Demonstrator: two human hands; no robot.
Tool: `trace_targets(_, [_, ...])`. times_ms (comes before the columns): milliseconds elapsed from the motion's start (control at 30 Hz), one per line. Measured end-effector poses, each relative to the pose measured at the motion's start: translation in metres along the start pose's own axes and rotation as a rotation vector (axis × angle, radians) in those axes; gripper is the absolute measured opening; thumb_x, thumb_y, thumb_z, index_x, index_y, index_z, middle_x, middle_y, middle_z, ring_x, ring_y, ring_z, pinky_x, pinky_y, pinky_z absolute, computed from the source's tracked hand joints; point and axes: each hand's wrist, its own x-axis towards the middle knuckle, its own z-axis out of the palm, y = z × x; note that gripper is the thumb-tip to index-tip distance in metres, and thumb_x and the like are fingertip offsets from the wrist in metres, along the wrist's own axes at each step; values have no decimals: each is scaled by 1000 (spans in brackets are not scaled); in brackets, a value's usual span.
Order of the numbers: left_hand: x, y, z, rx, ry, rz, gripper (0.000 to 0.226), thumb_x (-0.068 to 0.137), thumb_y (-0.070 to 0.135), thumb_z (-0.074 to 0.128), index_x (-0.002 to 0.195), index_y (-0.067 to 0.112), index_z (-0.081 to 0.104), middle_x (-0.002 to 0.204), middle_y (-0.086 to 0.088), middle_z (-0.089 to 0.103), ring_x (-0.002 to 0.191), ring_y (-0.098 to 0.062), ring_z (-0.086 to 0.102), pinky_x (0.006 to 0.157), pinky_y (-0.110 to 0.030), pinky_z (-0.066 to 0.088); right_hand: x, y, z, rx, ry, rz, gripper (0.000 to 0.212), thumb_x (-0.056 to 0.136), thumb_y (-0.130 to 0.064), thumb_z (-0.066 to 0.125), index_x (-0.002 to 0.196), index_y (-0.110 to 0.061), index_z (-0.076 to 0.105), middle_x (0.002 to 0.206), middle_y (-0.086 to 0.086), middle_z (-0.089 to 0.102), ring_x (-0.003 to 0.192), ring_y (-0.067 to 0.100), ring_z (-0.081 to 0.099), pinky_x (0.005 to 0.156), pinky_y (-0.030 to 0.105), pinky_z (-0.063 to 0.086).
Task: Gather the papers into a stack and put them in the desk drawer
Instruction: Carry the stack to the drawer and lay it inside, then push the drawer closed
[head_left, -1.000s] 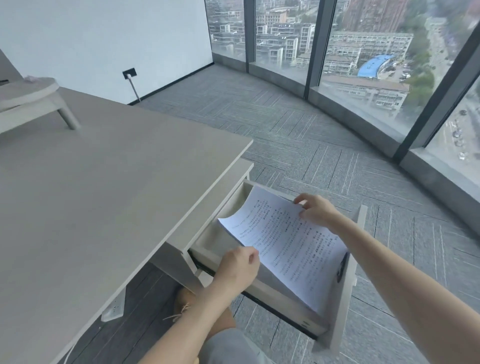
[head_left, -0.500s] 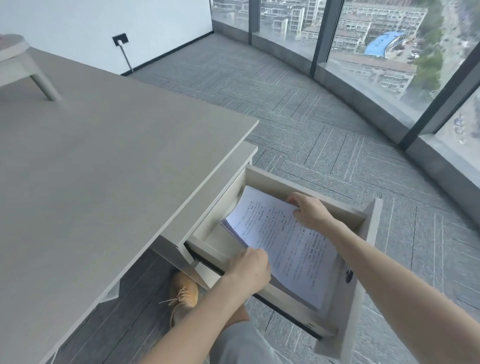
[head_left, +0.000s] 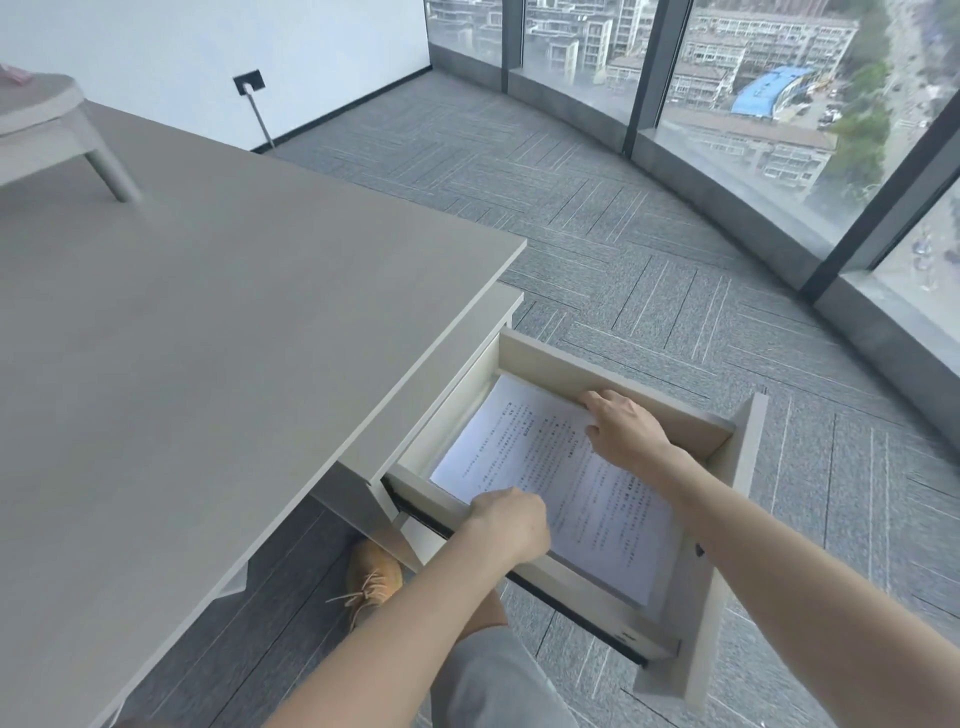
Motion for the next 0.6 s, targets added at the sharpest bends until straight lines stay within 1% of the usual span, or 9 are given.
trace_targets(67, [-4,-2,-5,22,19,0,30,100,26,41,108,7,63,105,-12,65,90,-30,59,73,-34,43,-4,-2,-5,17,16,14,26,95,-18,54,119,-8,54,117,12,60,112,35,62,77,37,48])
trace_targets(100, [-6,-4,-9,25,42,1,29,100,27,42,105,8,63,106,-13,66,94,-31,62,73,-34,43,-8,-2,-7,23,25,17,25,95,-19,54,118,-8,55,117,11,60,111,35,62,78,37,47])
trace_targets(167, [-12,-9,-23,17,129,7,27,100,29,41,96,8,59,107,-14,68,97,-33,65,72,-34,44,-17,-3,-15,46,43,19,33,95,-21,55,126,-11,58,125,11,62,115,34,62,86,39,50])
trace_targets(200, [-18,-11,-32,16,192,10,27,100,28,41,95,8,58,107,-15,68,98,-33,65,72,-34,44,-23,-4,-20,71,56,24,37,95,-22,55,131,-13,58,130,10,62,118,34,62,92,40,50])
trace_targets(267, [-28,-17,-52,14,340,7,28,99,26,40,102,7,60,110,-16,68,100,-34,65,74,-35,45,-36,-2,-28,130,97,29,41,97,-21,55,137,-16,58,134,9,62,120,32,61,98,41,47])
trace_targets(333, [-36,-23,-74,4,489,3,30,97,24,41,108,7,62,111,-15,68,104,-34,65,79,-34,47,-51,1,-36,161,163,36,42,97,-19,55,138,-19,57,135,8,61,123,32,58,102,43,42])
trace_targets(433, [-48,-35,-111,-32,678,11,29,94,23,43,107,9,65,110,-14,70,102,-34,65,80,-35,49,-75,11,-46,199,260,92,47,93,-10,52,138,-21,57,140,7,56,132,31,49,109,46,32])
trace_targets(500, [-52,-49,-132,-51,752,2,29,93,24,46,110,9,64,114,-15,68,104,-36,64,83,-38,51,-94,19,-52,257,329,162,52,88,-4,52,138,-19,58,143,10,54,133,33,48,110,46,33])
trace_targets(600, [-54,-78,-152,-19,747,-48,38,93,28,51,124,8,57,121,-21,61,113,-39,59,92,-43,49,-120,35,-51,371,406,302,55,85,0,50,139,-15,55,143,15,51,131,36,48,110,50,37])
